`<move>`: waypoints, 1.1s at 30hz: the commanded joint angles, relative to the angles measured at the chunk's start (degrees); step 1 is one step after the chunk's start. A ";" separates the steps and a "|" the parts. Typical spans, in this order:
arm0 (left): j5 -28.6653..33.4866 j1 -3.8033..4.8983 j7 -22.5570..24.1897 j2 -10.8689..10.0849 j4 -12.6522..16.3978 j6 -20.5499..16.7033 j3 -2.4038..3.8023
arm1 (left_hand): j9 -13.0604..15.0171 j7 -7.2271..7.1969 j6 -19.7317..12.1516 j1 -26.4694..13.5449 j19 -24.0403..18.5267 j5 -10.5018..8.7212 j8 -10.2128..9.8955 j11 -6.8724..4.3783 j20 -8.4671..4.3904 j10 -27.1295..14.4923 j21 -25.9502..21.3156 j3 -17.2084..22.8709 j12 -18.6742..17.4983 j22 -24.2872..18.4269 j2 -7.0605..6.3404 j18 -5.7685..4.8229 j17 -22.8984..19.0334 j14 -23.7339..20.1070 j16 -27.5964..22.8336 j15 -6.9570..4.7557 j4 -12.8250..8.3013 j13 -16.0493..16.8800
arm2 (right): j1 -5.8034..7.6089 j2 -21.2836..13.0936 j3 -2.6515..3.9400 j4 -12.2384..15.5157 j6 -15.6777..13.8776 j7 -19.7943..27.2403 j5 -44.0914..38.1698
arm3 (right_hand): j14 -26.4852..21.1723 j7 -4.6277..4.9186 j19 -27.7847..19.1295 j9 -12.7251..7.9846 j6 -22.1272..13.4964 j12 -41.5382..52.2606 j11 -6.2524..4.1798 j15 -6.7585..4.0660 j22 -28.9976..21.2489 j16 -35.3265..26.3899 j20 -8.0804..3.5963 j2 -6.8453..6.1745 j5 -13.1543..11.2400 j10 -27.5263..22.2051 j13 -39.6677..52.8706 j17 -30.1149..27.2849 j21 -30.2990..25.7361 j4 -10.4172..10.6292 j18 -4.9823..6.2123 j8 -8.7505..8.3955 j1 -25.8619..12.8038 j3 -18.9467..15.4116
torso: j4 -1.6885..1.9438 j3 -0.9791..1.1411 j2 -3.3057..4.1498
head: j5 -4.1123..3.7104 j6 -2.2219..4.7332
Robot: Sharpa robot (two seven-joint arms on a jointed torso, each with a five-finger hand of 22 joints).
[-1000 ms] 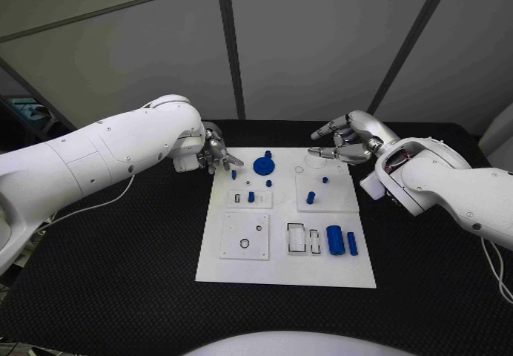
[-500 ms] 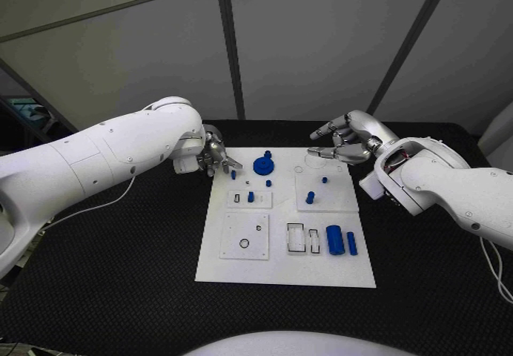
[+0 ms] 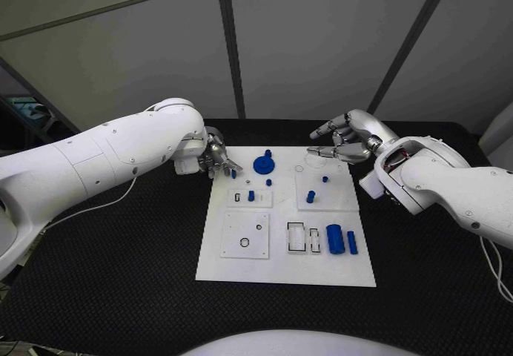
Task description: Assemble the parts on the task board
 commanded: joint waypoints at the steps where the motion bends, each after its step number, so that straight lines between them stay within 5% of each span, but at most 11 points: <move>1: -0.03 0.06 0.52 0.02 0.25 0.73 -0.01 | -0.14 -0.06 0.64 0.74 0.48 -0.10 0.05 -0.26 -0.04 -0.37 0.08 0.15 0.20 0.02 0.19 -0.34 0.06 0.12 -0.27 0.16 -0.43 0.00 | 0.08 0.10 0.05 -0.03 0.28 0.33 -0.12 | 4.35 0.08 -0.46 -0.03 0.30 -0.40 0.04 -0.49 -0.05 -0.31 -0.03 0.43 0.36 -0.42 -0.06 8.92 -0.37 -0.01 0.73 0.21 -0.08 -0.34 | 0.00 -0.02 0.02 | 0.04 -0.01; 10: 0.03 0.05 1.46 -0.12 0.44 -1.36 -0.03 | -0.73 -0.80 1.18 6.42 0.64 -1.04 0.30 -0.92 -0.44 -0.88 0.15 4.79 0.04 0.46 3.83 -0.36 0.06 0.10 -0.30 -0.30 -4.00 -0.12 | 0.08 0.16 0.05 -0.13 0.34 0.29 -0.12 | 4.35 0.07 -0.48 -0.02 0.33 -0.40 0.04 -0.49 -0.12 -0.33 -0.03 0.48 0.37 -0.43 -0.07 8.89 -0.41 -0.02 0.74 0.25 -0.03 -0.33 | -0.01 -0.01 -0.02 | 0.11 -0.12; 12: 0.26 0.04 1.79 -0.15 0.46 -1.95 -0.03 | -0.80 -0.94 0.99 8.37 0.65 -3.76 0.30 -1.09 -0.62 -1.06 0.14 7.16 -0.27 0.54 4.94 -0.37 0.07 0.07 -0.32 -0.44 -5.33 -0.35 | 0.08 0.15 0.05 -0.16 0.35 0.27 -0.12 | 4.34 0.04 -0.51 0.00 0.43 -0.40 0.01 -0.51 -0.21 -0.35 -0.04 0.58 0.40 -0.42 -0.07 8.87 -0.48 -0.04 0.76 0.35 0.06 -0.31 | 0.00 -0.01 -0.05 | 0.10 -0.11; 14: 0.67 0.04 2.20 -0.21 0.55 -2.68 -0.03 | -0.81 -0.84 0.60 10.03 0.61 -4.29 0.34 -1.08 -0.80 -1.32 0.09 10.67 -0.85 0.62 5.34 -0.37 0.09 0.00 -0.37 -0.52 -6.87 -0.76 | 0.08 0.16 0.05 -0.19 0.37 0.26 -0.12 | 4.34 0.04 -0.51 0.00 0.43 -0.40 0.01 -0.51 -0.21 -0.35 -0.04 0.58 0.40 -0.42 -0.07 8.87 -0.48 -0.04 0.76 0.35 0.06 -0.31 | 0.01 -0.01 -0.03 | 0.11 -0.12; 20: 2.73 0.02 2.85 -0.73 1.25 -4.18 -0.03 | 0.04 -0.92 0.27 8.54 0.59 -4.50 1.76 -1.15 -0.78 -1.05 -0.01 21.25 -1.93 0.91 2.72 -0.42 0.18 -0.05 -0.44 -0.42 -8.69 -1.76 | 0.08 0.20 0.05 -0.31 0.56 0.16 -0.12 | 4.34 0.04 -0.51 0.00 0.43 -0.40 0.01 -0.51 -0.21 -0.35 -0.04 0.58 0.40 -0.42 -0.07 8.87 -0.48 -0.04 0.76 0.35 0.06 -0.31 | -0.02 -0.02 -0.04 | 0.22 -0.10; 27: 6.15 -0.03 2.71 -2.97 3.73 -5.34 -0.03 | 2.89 -0.78 -0.66 -0.50 0.97 -4.22 6.54 -1.20 -0.90 0.36 0.26 41.90 -2.47 1.87 -4.45 -0.46 0.21 0.04 -0.50 -0.45 -12.10 -2.91 | 0.08 0.16 0.05 -0.39 0.72 0.03 -0.12 | 4.33 0.02 -0.58 0.01 0.48 -0.38 0.00 -0.52 -0.35 -0.37 -0.05 0.62 0.42 -0.40 -0.05 8.83 -0.57 -0.05 0.79 0.40 0.11 -0.31 | 0.08 0.02 -0.07 | 0.28 0.04; 33: 8.56 -0.09 2.18 -5.84 7.88 -7.05 -0.05 | 4.09 -1.21 -1.22 -4.64 1.38 -0.58 9.05 -1.48 -0.92 1.24 0.65 47.38 -1.95 2.65 -6.58 -0.61 0.21 0.13 -0.49 -0.71 -14.62 -2.88 | 0.08 0.04 0.05 -0.42 0.85 -0.09 -0.12 | 4.33 0.02 -0.58 0.01 0.48 -0.38 0.00 -0.52 -0.35 -0.37 -0.05 0.62 0.42 -0.40 -0.05 8.83 -0.57 -0.05 0.79 0.40 0.11 -0.31 | 0.14 0.04 -0.07 | 0.49 -0.09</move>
